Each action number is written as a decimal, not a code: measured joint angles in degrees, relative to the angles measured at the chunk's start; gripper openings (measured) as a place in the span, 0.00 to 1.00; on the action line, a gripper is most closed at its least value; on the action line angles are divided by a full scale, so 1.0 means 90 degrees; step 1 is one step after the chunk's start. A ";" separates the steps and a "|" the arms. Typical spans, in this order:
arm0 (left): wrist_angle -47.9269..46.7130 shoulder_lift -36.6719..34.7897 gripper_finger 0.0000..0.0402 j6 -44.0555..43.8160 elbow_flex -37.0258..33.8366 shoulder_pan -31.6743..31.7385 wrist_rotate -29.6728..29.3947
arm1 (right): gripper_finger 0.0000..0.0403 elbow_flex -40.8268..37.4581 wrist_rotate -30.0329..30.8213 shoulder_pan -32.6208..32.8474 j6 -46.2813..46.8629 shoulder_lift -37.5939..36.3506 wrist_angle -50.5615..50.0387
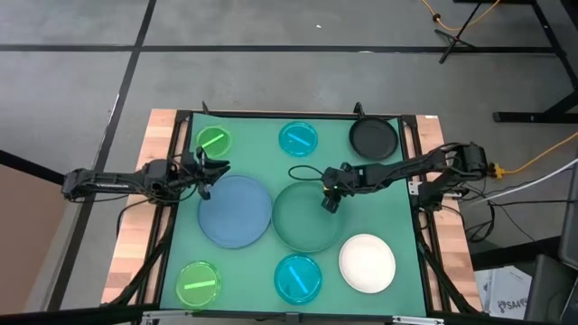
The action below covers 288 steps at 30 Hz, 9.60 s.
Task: Stack plastic plates
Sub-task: Stack the green plate on top of the the light blue plate, then move the stacked plates to the center of the table, then stack the black plate on top of the green plate
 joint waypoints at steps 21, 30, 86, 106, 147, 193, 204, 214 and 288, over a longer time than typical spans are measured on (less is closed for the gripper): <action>-0.0184 0.0000 0.21 -0.0021 0.0000 0.0000 0.0000 | 0.00 0.0733 -0.0062 -0.0001 -0.0297 0.0058 0.0479; -0.0184 0.0000 0.21 -0.0021 0.0000 0.0001 0.0000 | 0.00 0.1175 -0.0190 -0.0036 -0.0432 0.0192 0.1626; -0.0251 -0.0002 0.21 -0.0140 0.0000 -0.0011 0.0126 | 0.37 0.5018 -0.1085 -0.0272 -0.1854 0.3503 0.0908; -0.0296 0.0000 0.21 -0.0157 0.0000 -0.0011 0.0124 | 0.38 0.2119 -0.1079 0.0859 -0.4643 0.2528 0.2955; -0.0507 0.0000 0.21 -0.0312 0.0000 -0.0011 0.0116 | 0.26 0.3364 -0.0600 0.1007 -0.8253 0.3705 0.2957; -0.0452 0.0000 0.21 -0.0517 0.0000 -0.0011 0.0172 | 0.00 0.3330 -0.0223 0.2074 -0.5273 0.2385 -0.2355; -0.0434 -0.0002 0.21 -0.0521 0.0000 -0.0011 0.0172 | 0.01 0.3339 -0.0443 0.2423 -0.4433 0.2333 -0.3032; -0.0439 0.0000 0.21 -0.0519 -0.0001 -0.0011 0.0172 | 0.08 0.3334 -0.0446 0.2420 -0.3877 0.2260 -0.3197; 0.1885 0.3340 0.21 0.0202 0.0151 0.0373 -0.0015 | 0.48 -0.0296 0.0447 -0.3129 -0.2101 -0.0995 -0.1620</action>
